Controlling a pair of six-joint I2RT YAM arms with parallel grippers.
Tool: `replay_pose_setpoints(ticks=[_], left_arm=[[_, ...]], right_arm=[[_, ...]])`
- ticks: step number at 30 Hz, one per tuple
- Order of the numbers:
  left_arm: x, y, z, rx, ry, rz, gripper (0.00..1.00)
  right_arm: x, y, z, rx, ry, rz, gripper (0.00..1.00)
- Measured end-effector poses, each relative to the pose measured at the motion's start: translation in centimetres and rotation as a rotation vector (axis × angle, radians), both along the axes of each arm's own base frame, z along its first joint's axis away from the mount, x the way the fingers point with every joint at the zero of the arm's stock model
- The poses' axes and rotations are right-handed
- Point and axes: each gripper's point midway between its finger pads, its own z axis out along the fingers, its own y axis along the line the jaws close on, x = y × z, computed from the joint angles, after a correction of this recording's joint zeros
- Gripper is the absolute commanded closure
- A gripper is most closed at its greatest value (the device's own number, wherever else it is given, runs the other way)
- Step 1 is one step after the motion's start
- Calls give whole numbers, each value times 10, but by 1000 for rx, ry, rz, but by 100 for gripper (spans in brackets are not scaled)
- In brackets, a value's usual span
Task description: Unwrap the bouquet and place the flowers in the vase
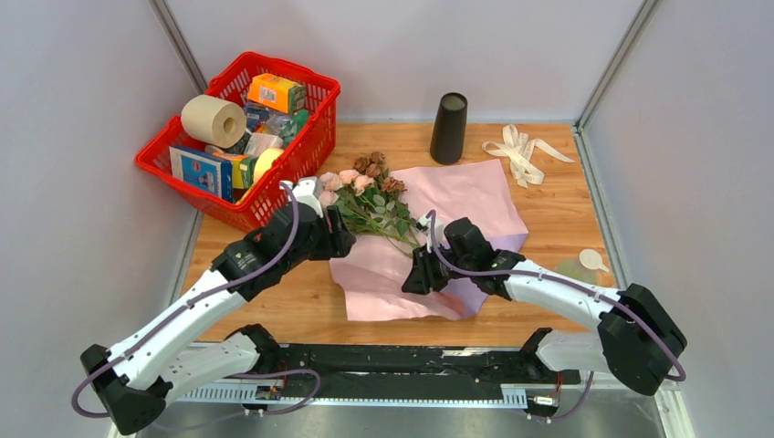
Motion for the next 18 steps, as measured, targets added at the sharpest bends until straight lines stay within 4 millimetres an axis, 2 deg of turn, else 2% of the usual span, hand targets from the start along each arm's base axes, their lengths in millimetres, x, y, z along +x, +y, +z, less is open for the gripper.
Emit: replay_pose_setpoints(ticks=[4, 9, 13, 18], left_arm=[[-1, -1, 22, -45, -44, -9, 30], [0, -3, 21, -54, -51, -16, 31], [0, -13, -11, -26, 16, -44, 33], [-14, -21, -74, 4, 152, -91, 33]], right_arm=[[-7, 2, -9, -13, 15, 20, 64], [-9, 3, -31, -75, 40, 12, 62], [-11, -2, -49, -131, 61, -27, 61], [-15, -9, -65, -193, 65, -95, 57]])
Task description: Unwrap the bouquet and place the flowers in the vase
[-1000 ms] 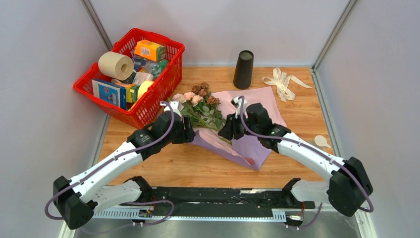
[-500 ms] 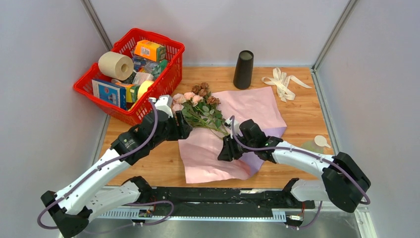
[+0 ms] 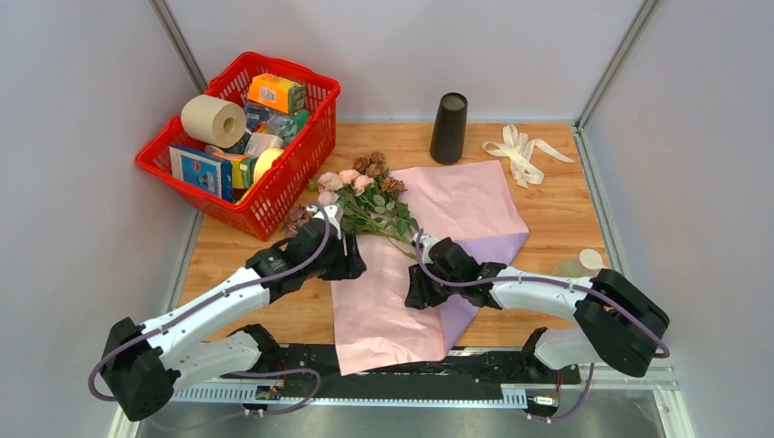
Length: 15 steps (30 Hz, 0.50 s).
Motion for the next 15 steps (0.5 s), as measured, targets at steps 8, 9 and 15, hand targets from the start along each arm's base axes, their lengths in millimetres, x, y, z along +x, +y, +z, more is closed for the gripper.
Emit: replay_pose_setpoints(ticks=[8, 9, 15], left_arm=[[-15, -2, -61, 24, 129, -11, 35], [-15, -2, -67, 30, 140, -10, 35], [-16, -1, -88, 57, 174, -1, 36]], right_arm=[[25, -12, 15, -20, -122, -154, 50], [31, -13, 20, -22, -147, -175, 49], [74, -8, 66, -36, -290, -292, 37]])
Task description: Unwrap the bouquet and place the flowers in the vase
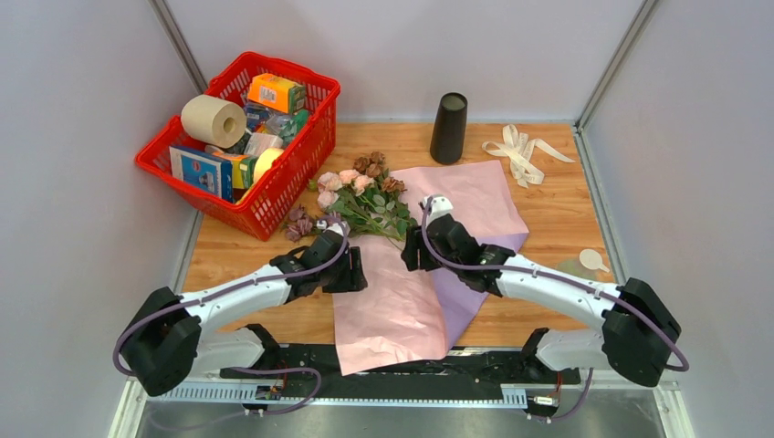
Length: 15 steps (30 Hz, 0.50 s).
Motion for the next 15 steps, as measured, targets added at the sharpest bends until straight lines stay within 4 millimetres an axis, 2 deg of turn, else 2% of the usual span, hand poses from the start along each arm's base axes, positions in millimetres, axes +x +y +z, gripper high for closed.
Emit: replay_pose_setpoints(ticks=[3, 6, 11, 15], left_arm=[[-1, 4, -7, 20, 10, 12, 36], [-1, 8, -11, 37, 7, 25, 36], [2, 12, -12, 54, -5, 39, 36], [4, 15, -14, 70, -12, 52, 36]], right_arm=[[26, 1, 23, -34, -73, -79, 35], [43, -3, 28, -93, -106, -134, 32], [56, -20, 6, -269, -94, -206, 30], [55, -36, -19, -396, -58, -227, 31]])
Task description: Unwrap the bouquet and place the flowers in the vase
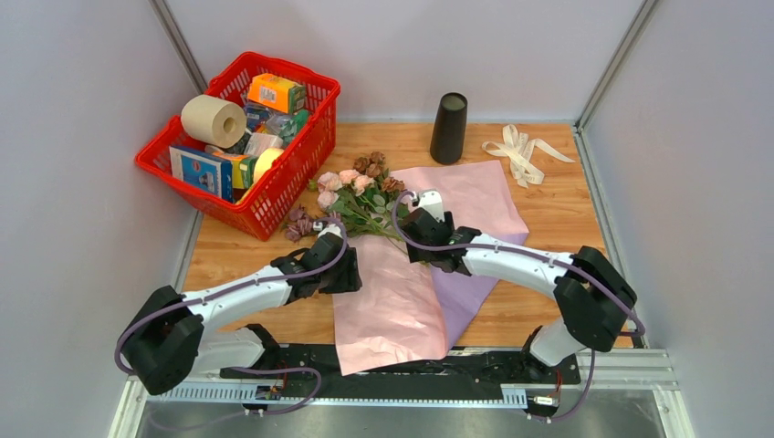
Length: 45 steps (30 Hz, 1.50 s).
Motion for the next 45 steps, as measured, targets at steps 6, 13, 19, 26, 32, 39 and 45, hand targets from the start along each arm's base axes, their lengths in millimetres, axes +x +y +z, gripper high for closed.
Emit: replay_pose_setpoints(ticks=[6, 13, 19, 26, 32, 39, 45], left_arm=[[0, 2, -3, 15, 2, 6, 36], [-1, 7, -5, 36, 7, 14, 36], [1, 8, -2, 37, -6, 20, 36], [2, 8, -1, 34, -11, 21, 36], [2, 6, 0, 28, -14, 15, 36], [2, -12, 9, -50, -25, -38, 38], [-1, -60, 27, -162, -63, -174, 39]], right_arm=[[-1, -7, -19, -82, 39, -14, 32], [2, -13, -33, -153, 58, -37, 48], [1, -38, -30, -250, 43, -116, 50], [-12, -77, -24, -379, 46, -228, 46], [-24, -93, -4, -364, 37, -286, 42], [-32, -100, 23, -267, 1, -307, 42], [-48, -112, 13, -262, 34, -313, 42]])
